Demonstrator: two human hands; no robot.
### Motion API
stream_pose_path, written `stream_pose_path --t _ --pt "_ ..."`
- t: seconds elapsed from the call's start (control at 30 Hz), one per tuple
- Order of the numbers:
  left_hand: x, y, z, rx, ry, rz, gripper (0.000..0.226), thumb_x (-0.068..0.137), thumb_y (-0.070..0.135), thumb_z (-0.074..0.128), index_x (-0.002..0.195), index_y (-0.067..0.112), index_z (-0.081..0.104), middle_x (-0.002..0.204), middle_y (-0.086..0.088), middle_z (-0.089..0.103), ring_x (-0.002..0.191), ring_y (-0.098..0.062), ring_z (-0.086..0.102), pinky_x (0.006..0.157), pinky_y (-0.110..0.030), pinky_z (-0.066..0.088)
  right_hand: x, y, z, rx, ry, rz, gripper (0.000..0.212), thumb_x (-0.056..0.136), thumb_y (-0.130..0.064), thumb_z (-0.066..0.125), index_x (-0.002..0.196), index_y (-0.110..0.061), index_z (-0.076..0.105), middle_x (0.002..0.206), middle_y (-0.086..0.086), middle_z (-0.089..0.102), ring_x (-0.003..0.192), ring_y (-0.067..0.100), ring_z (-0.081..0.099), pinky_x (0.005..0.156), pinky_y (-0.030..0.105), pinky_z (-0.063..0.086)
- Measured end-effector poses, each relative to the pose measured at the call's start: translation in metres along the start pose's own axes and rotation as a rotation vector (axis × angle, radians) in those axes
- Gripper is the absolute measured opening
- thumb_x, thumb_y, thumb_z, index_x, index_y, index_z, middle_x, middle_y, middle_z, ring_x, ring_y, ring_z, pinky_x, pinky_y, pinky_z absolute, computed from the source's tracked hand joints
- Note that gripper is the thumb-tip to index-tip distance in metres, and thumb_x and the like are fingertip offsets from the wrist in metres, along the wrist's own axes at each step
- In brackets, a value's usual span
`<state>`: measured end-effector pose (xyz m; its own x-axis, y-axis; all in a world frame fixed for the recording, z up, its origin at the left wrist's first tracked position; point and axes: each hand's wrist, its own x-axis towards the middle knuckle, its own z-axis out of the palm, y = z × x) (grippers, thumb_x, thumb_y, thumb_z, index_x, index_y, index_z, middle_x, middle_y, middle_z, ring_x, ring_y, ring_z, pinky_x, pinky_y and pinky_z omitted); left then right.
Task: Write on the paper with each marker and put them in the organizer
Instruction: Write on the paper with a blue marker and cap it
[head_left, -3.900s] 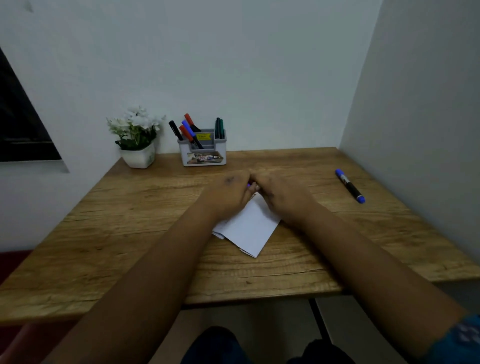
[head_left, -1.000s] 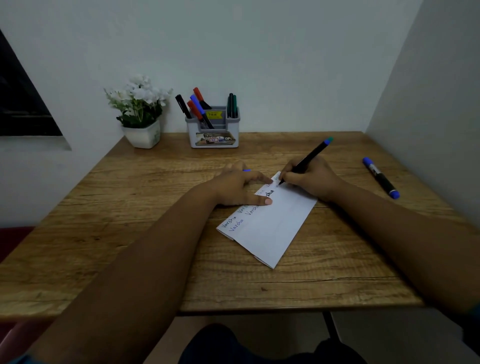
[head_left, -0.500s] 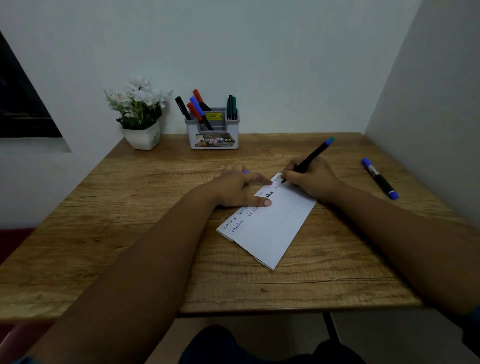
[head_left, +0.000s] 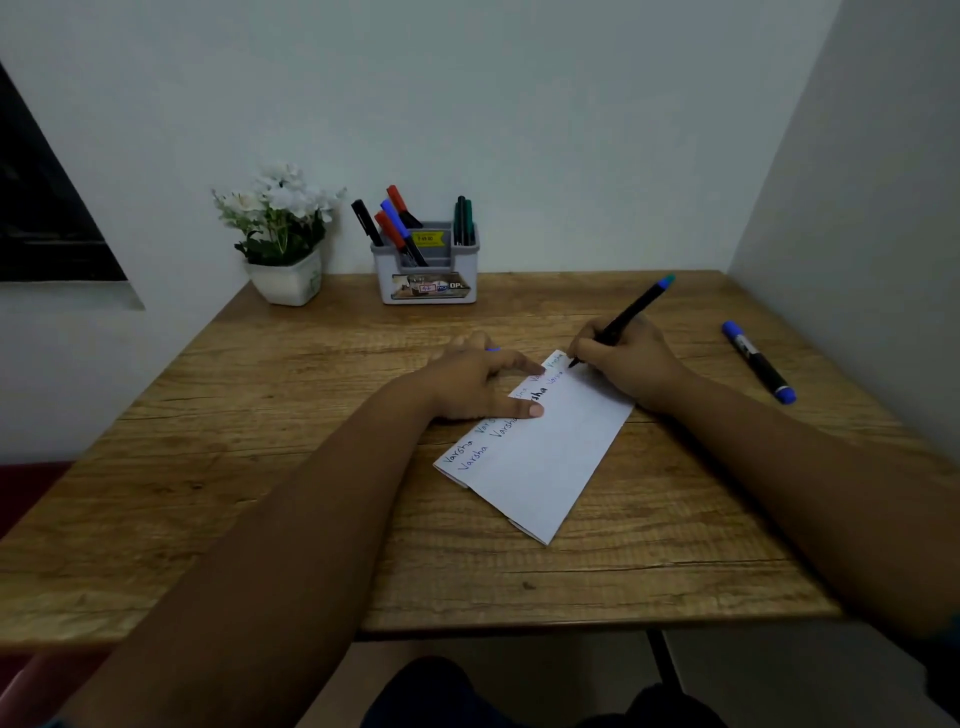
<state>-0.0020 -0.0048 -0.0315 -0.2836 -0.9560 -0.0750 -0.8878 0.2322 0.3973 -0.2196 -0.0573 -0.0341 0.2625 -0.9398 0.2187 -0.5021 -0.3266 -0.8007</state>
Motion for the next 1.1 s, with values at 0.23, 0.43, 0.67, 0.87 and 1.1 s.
stream_pose_path --t 0.23,0.43,0.67,0.87,1.1 --pt "0.000 -0.007 -0.006 -0.520 0.277 -0.077 0.029 0.097 0.036 0.050 0.123 0.029 0.039 0.101 0.006 0.052 0.071 -0.008 0.050 0.057 -0.020 0.040 -0.007 -0.033 0.001 0.736 0.086 0.133 0.019 0.091 -0.024 0.069 0.094 -0.013 0.053 0.066 0.002 0.057 0.053 0.008 0.053 0.053 0.019 0.048" --pt "-0.003 -0.003 -0.007 -0.784 0.407 0.000 0.017 0.101 0.011 0.045 0.114 0.015 0.056 0.089 0.007 0.064 0.072 -0.005 0.052 0.061 -0.009 0.044 -0.015 -0.048 0.019 0.957 -0.071 0.181 0.027 0.101 -0.031 0.047 0.098 -0.009 0.062 0.079 0.007 0.071 0.072 0.015 0.069 0.066 0.026 0.056" --pt "-0.010 0.001 -0.009 -0.925 0.401 0.053 0.015 0.101 0.014 0.046 0.102 0.023 0.058 0.079 0.002 0.057 0.062 -0.006 0.048 0.057 -0.018 0.043 -0.014 -0.044 0.015 0.983 -0.023 0.201 0.021 0.099 -0.023 0.044 0.091 -0.012 0.061 0.079 0.010 0.074 0.068 0.016 0.069 0.068 0.027 0.056" --pt "-0.012 0.007 -0.006 -0.930 0.376 0.083 0.009 0.098 0.017 0.053 0.096 0.023 0.060 0.073 0.002 0.053 0.060 -0.008 0.045 0.053 -0.018 0.039 -0.021 -0.043 0.019 0.774 -0.090 0.126 0.018 0.093 -0.021 0.065 0.099 -0.006 0.070 0.088 0.009 0.074 0.077 0.012 0.068 0.074 0.023 0.057" --pt "-0.011 0.011 -0.005 -0.930 0.511 0.124 0.002 0.088 0.025 0.069 0.088 0.025 0.067 0.066 0.016 0.056 0.053 0.005 0.046 0.052 -0.011 0.038 -0.022 -0.049 0.011 0.813 -0.050 0.088 0.019 0.085 -0.025 0.073 0.100 -0.017 0.065 0.080 0.004 0.068 0.061 0.007 0.059 0.065 0.022 0.052"
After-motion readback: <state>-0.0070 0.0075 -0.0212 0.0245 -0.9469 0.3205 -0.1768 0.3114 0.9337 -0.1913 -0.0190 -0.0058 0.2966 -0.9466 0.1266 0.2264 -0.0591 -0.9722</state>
